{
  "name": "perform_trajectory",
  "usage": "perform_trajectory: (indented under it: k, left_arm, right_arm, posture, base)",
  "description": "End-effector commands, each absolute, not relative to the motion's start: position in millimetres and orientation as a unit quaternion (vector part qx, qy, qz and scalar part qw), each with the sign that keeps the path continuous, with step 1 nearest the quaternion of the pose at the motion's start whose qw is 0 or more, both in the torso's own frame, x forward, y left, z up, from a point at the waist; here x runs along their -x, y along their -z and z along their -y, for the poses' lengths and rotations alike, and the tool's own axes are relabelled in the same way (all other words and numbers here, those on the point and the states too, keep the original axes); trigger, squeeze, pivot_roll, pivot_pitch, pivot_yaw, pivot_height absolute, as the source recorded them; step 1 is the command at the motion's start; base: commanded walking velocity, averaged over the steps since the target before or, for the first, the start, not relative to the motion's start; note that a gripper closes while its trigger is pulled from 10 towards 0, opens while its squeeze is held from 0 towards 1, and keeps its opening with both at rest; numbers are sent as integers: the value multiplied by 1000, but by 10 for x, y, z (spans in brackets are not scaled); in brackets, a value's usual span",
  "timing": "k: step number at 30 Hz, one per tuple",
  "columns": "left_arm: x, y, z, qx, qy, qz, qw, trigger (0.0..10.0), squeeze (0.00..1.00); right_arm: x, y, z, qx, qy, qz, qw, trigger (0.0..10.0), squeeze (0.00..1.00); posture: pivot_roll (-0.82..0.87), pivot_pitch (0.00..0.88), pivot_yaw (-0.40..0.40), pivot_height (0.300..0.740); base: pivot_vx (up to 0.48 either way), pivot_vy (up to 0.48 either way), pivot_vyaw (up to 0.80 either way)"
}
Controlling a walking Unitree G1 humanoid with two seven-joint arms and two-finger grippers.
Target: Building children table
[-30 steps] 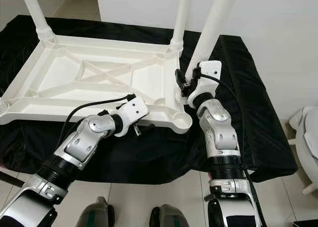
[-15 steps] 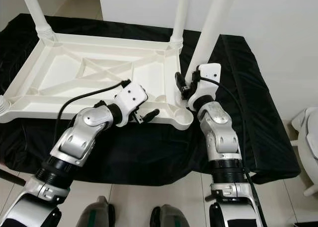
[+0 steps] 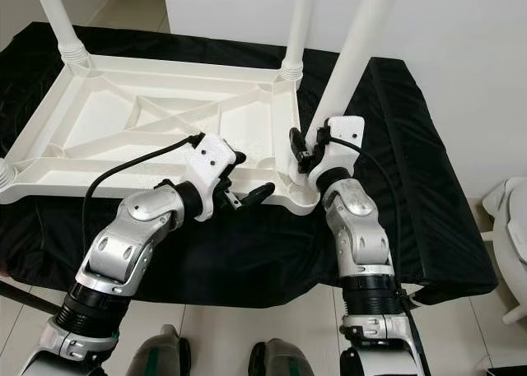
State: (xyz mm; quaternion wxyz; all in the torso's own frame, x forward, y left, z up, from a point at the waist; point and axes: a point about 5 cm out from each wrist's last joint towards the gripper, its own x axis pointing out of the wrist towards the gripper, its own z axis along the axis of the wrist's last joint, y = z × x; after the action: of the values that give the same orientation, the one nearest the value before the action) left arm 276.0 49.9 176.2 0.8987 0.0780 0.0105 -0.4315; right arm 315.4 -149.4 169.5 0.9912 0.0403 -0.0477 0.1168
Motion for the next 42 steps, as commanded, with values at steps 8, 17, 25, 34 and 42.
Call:
perform_trajectory:
  k: [8, 17, 25, 34, 42]
  left_arm:
    - [-2612, -1688, -482, -75, 431, 4, 899, 10000, 0]
    - [-2576, -1741, -470, -67, 418, 10, 906, 10000, 0]
    - [-2583, -1704, -540, -64, 397, 9, 916, 10000, 0]
    - [-2616, -1731, -566, -67, 390, 14, 918, 10000, 0]
    - [-2614, -1730, -579, -67, 387, 14, 919, 10000, 0]
  right_arm:
    - [-3065, -1731, 1393, -28, -126, 72, 989, 10000, 0]
    - [-3002, -1693, 1340, -26, -130, 66, 989, 10000, 0]
    - [-2905, -1660, 1415, -26, -102, 57, 993, 10000, 0]
    - [-2860, -1575, 1494, -13, -72, 42, 996, 10000, 0]
    - [-2868, -1457, 1569, -12, -46, 19, 999, 10000, 0]
  posture:
    - [-2, 35, -45, 740]
    - [2, 29, -47, 740]
    - [-4, 26, -46, 740]
    - [-7, 20, -42, 740]
    - [-5, 13, -40, 740]
  base:
    - [0, 0, 0]
    - [0, 0, 0]
    - [0, 0, 0]
    - [0, 0, 0]
    - [0, 0, 0]
